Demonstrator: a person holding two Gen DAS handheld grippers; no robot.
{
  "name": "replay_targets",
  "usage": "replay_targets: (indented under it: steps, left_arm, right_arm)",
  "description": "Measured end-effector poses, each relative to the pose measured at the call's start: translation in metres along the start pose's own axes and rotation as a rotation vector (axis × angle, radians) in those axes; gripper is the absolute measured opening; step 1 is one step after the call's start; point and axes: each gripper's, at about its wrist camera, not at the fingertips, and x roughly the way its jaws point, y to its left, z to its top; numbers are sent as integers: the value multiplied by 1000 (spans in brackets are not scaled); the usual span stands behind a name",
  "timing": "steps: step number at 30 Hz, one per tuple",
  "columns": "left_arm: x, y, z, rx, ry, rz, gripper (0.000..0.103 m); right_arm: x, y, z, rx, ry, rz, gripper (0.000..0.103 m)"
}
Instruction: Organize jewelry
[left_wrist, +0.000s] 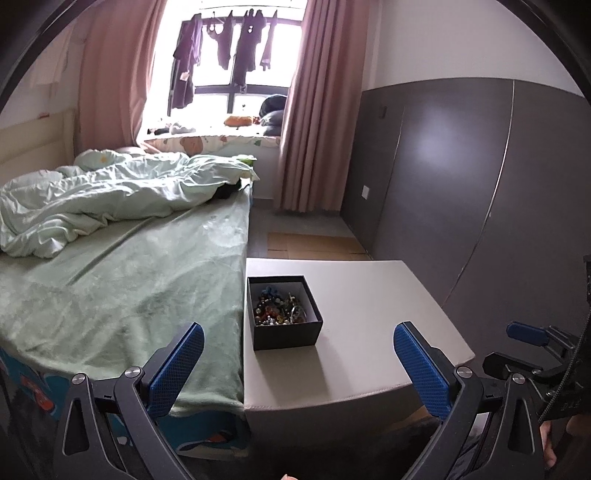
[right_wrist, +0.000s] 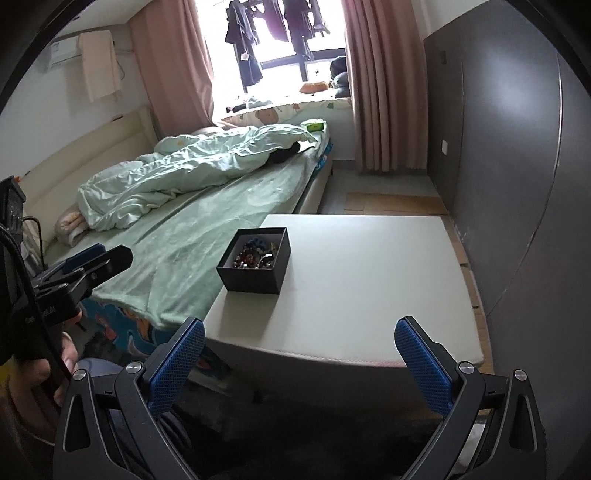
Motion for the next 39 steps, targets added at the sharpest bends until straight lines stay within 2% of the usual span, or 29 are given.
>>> replay_targets:
  steps: [4,15,39]
  left_arm:
    - [-4,0,-1,-5,-9,3,103]
    - [-4,-2,-3,7,-6,14,103]
    - [-9,-4,-5,16,-6,28,103]
  right_arm:
    - [2,-5,0,22,23,3,103]
    - [-2,-19,-3,97,18,17,103]
    - [-2,-17,-3,86,18,-8,103]
